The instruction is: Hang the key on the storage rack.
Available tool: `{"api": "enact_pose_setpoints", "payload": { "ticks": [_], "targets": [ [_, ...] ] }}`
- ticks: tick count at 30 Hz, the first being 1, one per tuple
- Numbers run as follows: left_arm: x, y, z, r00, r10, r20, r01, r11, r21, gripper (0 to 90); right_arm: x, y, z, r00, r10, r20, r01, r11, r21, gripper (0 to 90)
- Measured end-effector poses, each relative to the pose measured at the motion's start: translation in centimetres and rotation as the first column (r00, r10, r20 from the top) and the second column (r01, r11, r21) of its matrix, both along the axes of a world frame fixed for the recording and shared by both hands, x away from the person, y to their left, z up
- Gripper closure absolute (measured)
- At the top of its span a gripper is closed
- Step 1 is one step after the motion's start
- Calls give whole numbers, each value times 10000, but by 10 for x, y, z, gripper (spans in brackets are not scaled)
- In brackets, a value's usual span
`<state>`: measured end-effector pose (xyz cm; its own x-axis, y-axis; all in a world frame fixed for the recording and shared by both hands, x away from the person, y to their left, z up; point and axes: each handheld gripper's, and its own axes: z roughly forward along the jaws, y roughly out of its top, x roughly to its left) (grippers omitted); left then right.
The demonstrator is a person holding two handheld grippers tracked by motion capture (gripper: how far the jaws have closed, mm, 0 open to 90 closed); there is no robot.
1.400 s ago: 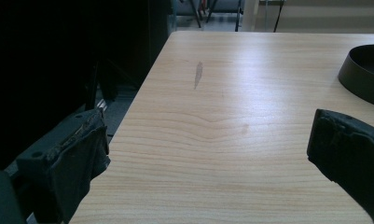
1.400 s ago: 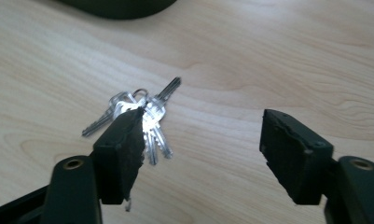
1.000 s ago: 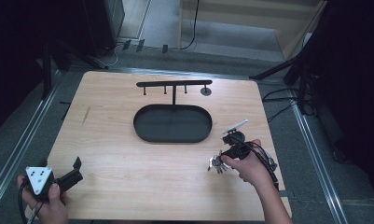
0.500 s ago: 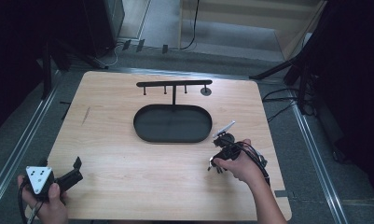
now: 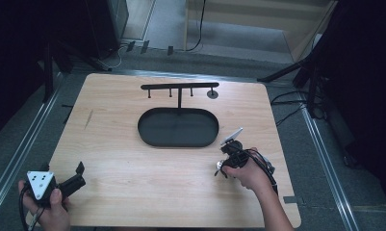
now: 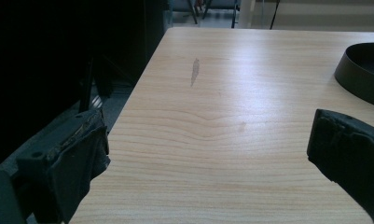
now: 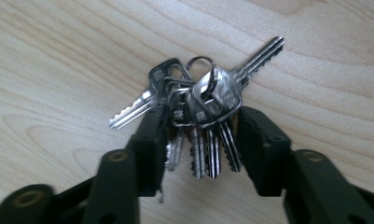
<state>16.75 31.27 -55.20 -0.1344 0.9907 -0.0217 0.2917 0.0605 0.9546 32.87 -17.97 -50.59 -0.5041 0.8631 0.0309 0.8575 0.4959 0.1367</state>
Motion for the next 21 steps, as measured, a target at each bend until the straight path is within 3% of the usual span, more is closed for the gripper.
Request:
{"api": "enact_pose_setpoints", "payload": {
  "ticks": [3, 4, 8, 9, 11, 14, 18, 21],
  "targets": [
    [0, 0, 0, 10000, 5, 14, -5, 10000, 15, 0, -2, 0, 0, 9997, 232, 25, -231, 9997, -48, 600],
    [0, 0, 0, 10000, -3, 19, 3, 10000, 23, 0, -3, 0, 0, 9997, 259, -23, -259, 9997, -44, 499],
    [0, -1, 0, 10000, 1, 8, -1, 10000, 21, 0, -3, -5, -1, 10000, -25, -58, 27, 9992, 401, 475],
    [0, -1, 0, 10000, 7, 12, -7, 10000, 27, 0, -5, -4, -1, 9997, 52, 228, -55, 9999, 117, 572],
    [0, -1, 0, 10000, 8, 7, -8, 10000, 31, 0, -7, -2, -1, 9991, 115, 413, -103, 9996, -278, 625],
    [0, 0, 0, 10000, 0, 9, 0, 10000, 18, 0, -10, 1, 0, 9985, 333, 430, -317, 9987, -392, 802],
    [0, 0, 0, 10000, -15, 9, 15, 10000, -39, 0, -11, 3, 0, 9951, 765, 626, -706, 9933, -918, 842],
    [0, 1, 0, 10000, -19, 28, 19, 10000, -79, 0, -11, 2, 4, 9924, 915, 825, -845, 9928, -852, 856]
  ]
}}
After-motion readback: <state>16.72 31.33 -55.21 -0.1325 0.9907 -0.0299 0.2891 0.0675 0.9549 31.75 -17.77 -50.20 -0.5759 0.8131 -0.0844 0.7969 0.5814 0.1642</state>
